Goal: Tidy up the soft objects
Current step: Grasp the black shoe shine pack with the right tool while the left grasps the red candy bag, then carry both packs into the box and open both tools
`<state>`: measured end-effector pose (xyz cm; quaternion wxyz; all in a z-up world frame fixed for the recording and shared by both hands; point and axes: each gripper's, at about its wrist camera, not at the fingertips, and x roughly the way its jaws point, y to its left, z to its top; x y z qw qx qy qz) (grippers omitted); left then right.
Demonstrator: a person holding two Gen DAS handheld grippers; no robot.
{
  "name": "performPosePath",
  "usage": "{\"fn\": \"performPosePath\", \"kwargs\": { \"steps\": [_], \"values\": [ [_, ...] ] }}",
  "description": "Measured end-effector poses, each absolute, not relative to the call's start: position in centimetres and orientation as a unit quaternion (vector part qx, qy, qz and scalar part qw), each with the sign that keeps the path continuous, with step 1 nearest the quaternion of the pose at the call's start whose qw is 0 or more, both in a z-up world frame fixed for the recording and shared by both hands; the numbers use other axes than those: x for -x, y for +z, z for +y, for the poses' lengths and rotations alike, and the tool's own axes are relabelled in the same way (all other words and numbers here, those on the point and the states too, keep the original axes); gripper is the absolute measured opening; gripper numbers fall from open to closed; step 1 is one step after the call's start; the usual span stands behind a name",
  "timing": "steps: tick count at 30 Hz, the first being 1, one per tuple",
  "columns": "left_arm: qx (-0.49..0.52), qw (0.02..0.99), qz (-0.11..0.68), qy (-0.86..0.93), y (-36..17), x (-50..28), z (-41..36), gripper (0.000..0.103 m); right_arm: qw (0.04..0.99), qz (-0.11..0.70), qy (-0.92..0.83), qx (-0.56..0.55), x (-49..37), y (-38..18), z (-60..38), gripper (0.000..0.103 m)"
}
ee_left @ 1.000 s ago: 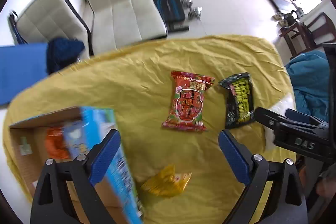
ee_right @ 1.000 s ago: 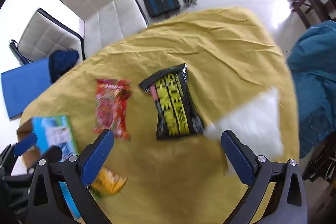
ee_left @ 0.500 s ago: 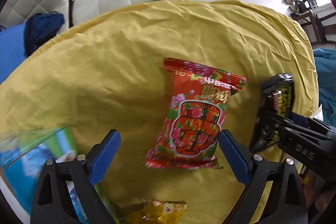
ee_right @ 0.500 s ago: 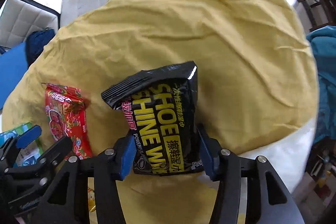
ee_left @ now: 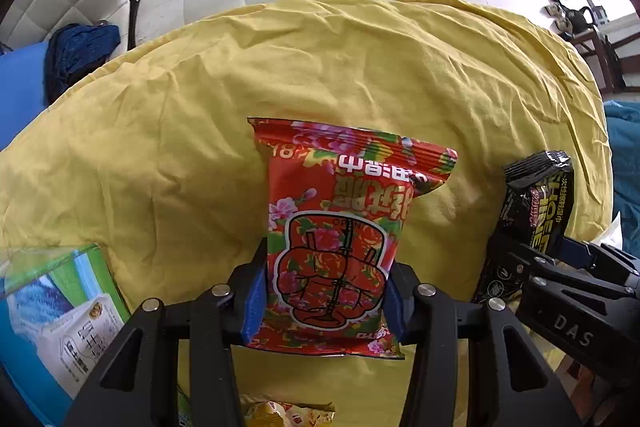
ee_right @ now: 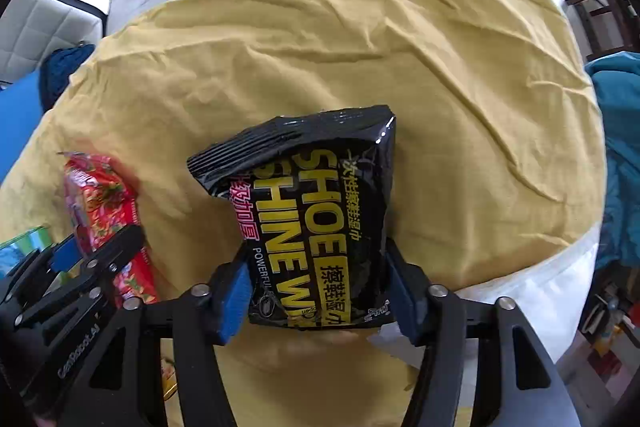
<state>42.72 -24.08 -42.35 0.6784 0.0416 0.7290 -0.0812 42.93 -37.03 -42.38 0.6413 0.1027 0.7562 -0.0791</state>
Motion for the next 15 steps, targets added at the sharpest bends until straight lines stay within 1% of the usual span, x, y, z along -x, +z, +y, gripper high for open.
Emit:
{"fn": "performPosePath", "kwargs": {
  "steps": [1, 4, 11, 15],
  "values": [
    [-0.04, 0.681, 0.727, -0.079, -42.3, -42.7, -23.9, 0.044, 0.644, 0.754, -0.083, -0.1, -42.9, -42.3, -36.7, 0.053],
    [-0.039, 0.687, 0.721, -0.076, -41.7, -42.3, -23.8, 0.043, 0.652, 0.747, -0.085, -0.095, -42.7, -41.9, -36.0, 0.05],
    [-0.035, 0.717, 0.691, -0.081, -37.6, -40.9, -23.3, 0.043, 0.669, 0.733, -0.074, -0.1, -40.6, -39.8, -35.1, 0.048],
    [-0.038, 0.737, 0.669, -0.085, -34.9, -39.4, -22.6, 0.043, 0.685, 0.718, -0.061, -0.108, -38.9, -37.0, -34.4, 0.048]
  ]
}}
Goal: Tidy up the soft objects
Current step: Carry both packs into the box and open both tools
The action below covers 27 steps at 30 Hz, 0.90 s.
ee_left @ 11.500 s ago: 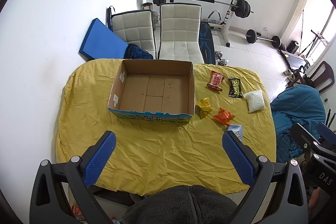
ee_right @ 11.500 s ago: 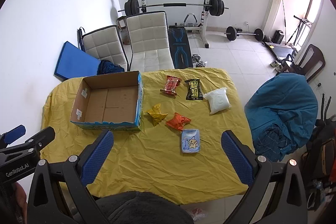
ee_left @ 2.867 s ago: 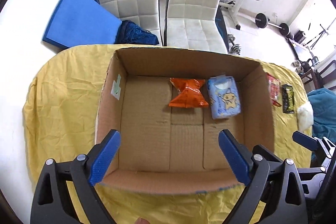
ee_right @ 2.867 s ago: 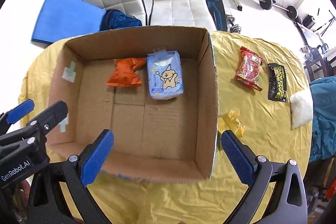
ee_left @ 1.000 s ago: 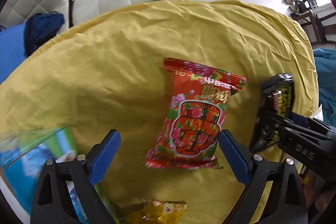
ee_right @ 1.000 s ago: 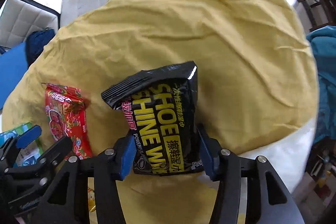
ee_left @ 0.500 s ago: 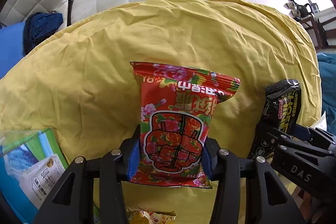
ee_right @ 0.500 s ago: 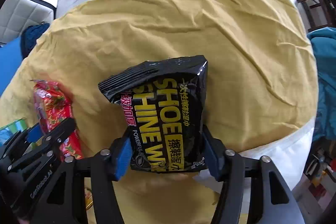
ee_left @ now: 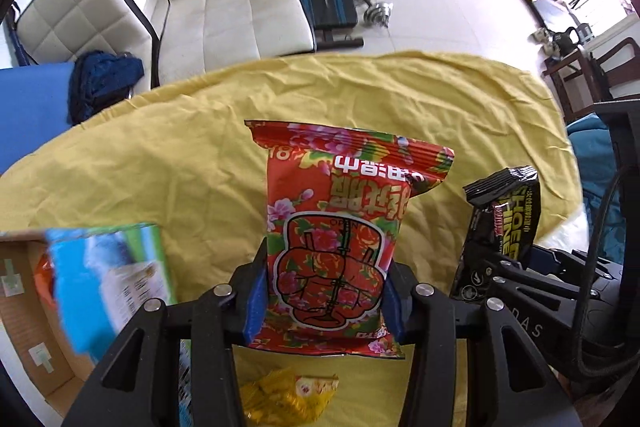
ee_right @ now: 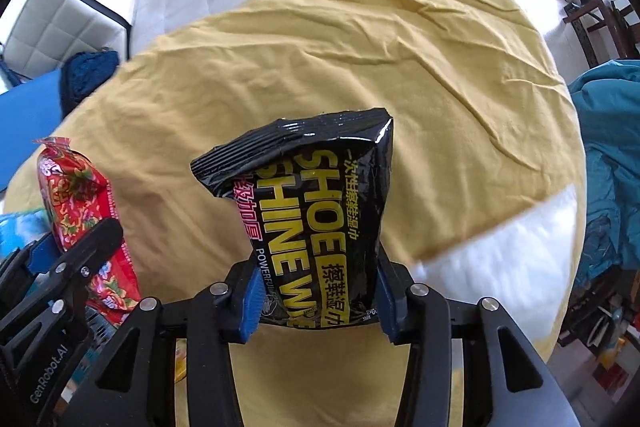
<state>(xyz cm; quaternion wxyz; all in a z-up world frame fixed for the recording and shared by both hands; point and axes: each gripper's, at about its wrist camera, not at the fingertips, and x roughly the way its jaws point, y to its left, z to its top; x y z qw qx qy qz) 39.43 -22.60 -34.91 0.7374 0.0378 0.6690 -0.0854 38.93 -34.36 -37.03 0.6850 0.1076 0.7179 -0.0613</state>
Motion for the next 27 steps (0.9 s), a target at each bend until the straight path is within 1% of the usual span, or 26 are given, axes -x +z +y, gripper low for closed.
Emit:
{"fn": "performPosePath", "kwargs": {
  "steps": [11, 18, 23, 27],
  "values": [
    [0.005, 0.762, 0.637, -0.114, -28.6, -35.4, -19.4, 0.043, 0.732, 0.671, -0.025, -0.117, -34.7, -27.8, -30.3, 0.048],
    [0.039, 0.781, 0.61, -0.129, -24.3, -33.1, -14.7, 0.043, 0.751, 0.65, 0.007, -0.118, -32.8, -22.9, -26.0, 0.048],
    [0.054, 0.793, 0.595, -0.123, -22.1, -32.2, -9.5, 0.043, 0.756, 0.642, 0.041, -0.12, -32.0, -21.2, -20.5, 0.048],
    [0.064, 0.795, 0.592, -0.115, -21.1, -31.2, -4.7, 0.043, 0.751, 0.645, 0.069, -0.123, -31.3, -21.2, -15.2, 0.048]
  ]
}}
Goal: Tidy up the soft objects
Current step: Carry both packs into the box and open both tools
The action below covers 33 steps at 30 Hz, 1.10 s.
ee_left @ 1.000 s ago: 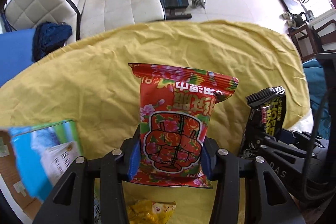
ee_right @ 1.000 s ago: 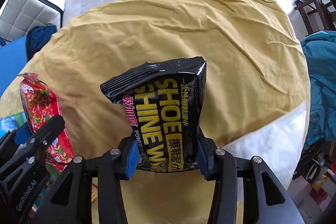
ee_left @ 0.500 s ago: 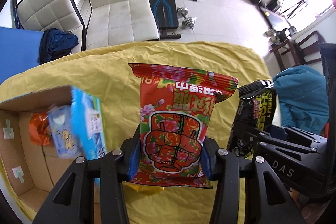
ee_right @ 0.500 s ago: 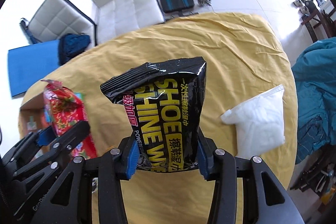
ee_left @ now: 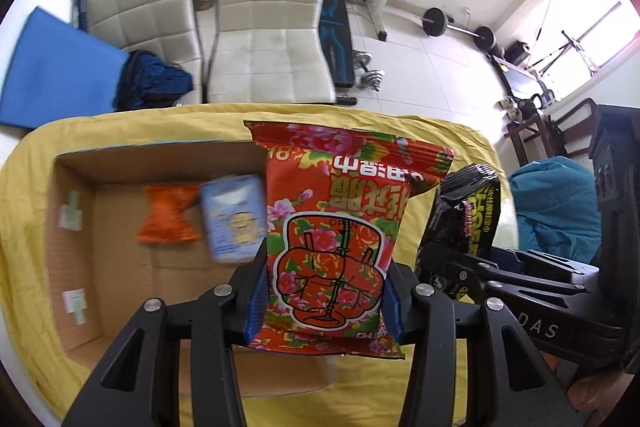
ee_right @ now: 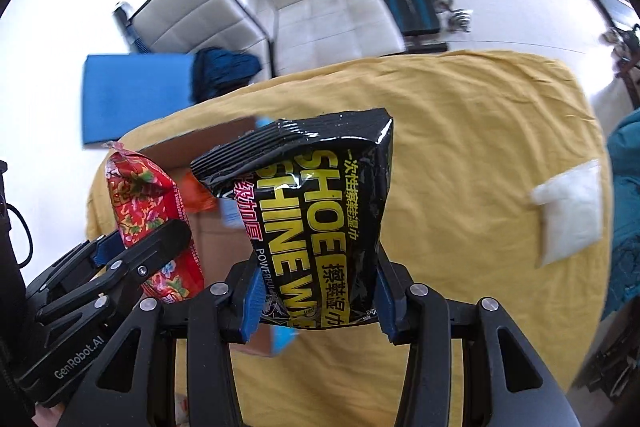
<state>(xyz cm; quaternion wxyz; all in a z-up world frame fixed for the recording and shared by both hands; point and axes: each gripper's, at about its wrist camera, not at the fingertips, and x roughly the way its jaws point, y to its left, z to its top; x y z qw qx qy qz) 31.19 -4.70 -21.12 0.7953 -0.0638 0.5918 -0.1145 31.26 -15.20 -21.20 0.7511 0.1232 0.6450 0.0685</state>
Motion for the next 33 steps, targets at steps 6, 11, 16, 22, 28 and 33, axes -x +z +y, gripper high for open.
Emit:
{"fn": "performPosePath", "kwargs": {
  "steps": [6, 11, 16, 22, 28, 33],
  "values": [
    [0.067, 0.8, 0.591, -0.077, -21.4, -30.3, 2.9, 0.043, 0.738, 0.659, 0.093, -0.114, -30.6, -23.4, -7.8, 0.048],
    [0.071, 0.792, 0.605, -0.048, -23.2, -29.8, 7.7, 0.043, 0.722, 0.679, 0.093, -0.095, -30.4, -26.6, -2.9, 0.048],
    [0.073, 0.771, 0.633, -0.026, -26.3, -29.4, 11.6, 0.043, 0.707, 0.699, 0.079, -0.07, -30.8, -30.4, -0.2, 0.048],
    [0.05, 0.744, 0.666, -0.011, -30.7, -29.9, 13.3, 0.043, 0.685, 0.727, 0.05, -0.031, -30.8, -35.4, 1.8, 0.048],
    [0.027, 0.728, 0.685, 0.002, -34.3, -31.7, 14.2, 0.043, 0.668, 0.743, 0.037, -0.01, -30.6, -38.9, 3.0, 0.048],
    [0.023, 0.721, 0.692, 0.019, -36.4, -34.1, 15.1, 0.043, 0.66, 0.751, 0.022, 0.002, -31.1, -41.2, 3.7, 0.048]
  ]
}}
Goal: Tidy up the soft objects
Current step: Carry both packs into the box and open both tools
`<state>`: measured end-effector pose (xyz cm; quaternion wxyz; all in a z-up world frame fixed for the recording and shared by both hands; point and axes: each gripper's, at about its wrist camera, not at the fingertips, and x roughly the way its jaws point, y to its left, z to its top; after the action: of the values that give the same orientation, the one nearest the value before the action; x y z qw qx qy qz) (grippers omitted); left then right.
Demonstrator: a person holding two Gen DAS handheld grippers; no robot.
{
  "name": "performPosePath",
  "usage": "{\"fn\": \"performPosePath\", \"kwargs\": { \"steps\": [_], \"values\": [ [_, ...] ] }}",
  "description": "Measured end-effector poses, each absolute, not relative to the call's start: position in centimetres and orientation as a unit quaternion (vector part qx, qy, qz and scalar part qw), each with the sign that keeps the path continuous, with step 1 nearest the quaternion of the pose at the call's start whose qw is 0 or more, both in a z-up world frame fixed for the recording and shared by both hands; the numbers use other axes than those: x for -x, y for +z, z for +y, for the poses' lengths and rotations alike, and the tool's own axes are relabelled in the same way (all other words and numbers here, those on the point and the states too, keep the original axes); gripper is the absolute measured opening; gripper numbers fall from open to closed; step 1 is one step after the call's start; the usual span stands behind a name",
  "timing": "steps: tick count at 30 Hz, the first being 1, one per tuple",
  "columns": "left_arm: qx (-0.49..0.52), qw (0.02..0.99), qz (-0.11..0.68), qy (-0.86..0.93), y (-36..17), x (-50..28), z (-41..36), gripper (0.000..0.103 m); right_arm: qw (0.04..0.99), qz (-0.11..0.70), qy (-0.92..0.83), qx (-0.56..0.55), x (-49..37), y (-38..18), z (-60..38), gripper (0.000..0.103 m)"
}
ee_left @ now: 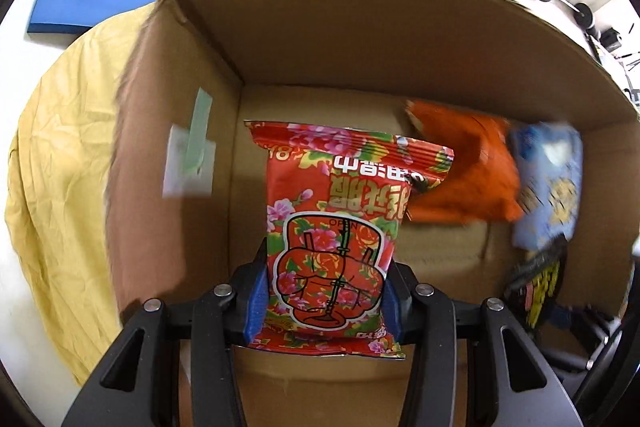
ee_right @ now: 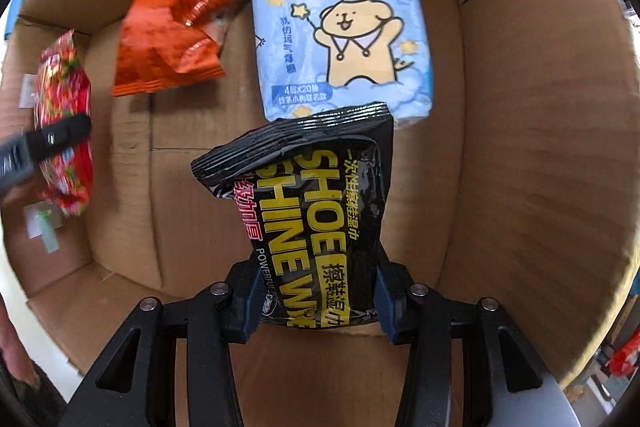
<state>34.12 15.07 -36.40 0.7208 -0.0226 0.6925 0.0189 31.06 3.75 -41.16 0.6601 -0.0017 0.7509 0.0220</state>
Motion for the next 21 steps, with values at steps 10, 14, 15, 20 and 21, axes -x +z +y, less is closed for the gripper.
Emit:
{"fn": "performPosePath", "kwargs": {
  "steps": [10, 14, 15, 20, 21],
  "values": [
    [0.021, 0.703, 0.71, 0.015, -39.4, -37.5, 14.4, 0.044, 0.661, 0.751, 0.015, 0.011, -31.0, -41.2, 5.0, 0.049],
    [0.02, 0.704, 0.71, 0.009, -39.2, -38.1, 14.5, 0.046, 0.658, 0.753, 0.029, -0.001, -30.6, -41.4, 4.4, 0.05],
    [0.02, 0.703, 0.711, 0.009, -39.0, -37.7, 14.4, 0.046, 0.658, 0.752, 0.029, -0.004, -30.5, -41.5, 4.3, 0.051],
    [0.021, 0.695, 0.719, 0.009, -39.6, -38.3, 15.4, 0.047, 0.657, 0.754, 0.027, -0.016, -30.5, -40.9, 3.5, 0.052],
    [0.021, 0.692, 0.721, 0.01, -39.5, -38.4, 15.4, 0.047, 0.655, 0.755, 0.026, -0.017, -30.5, -40.8, 3.4, 0.053]
  ]
}}
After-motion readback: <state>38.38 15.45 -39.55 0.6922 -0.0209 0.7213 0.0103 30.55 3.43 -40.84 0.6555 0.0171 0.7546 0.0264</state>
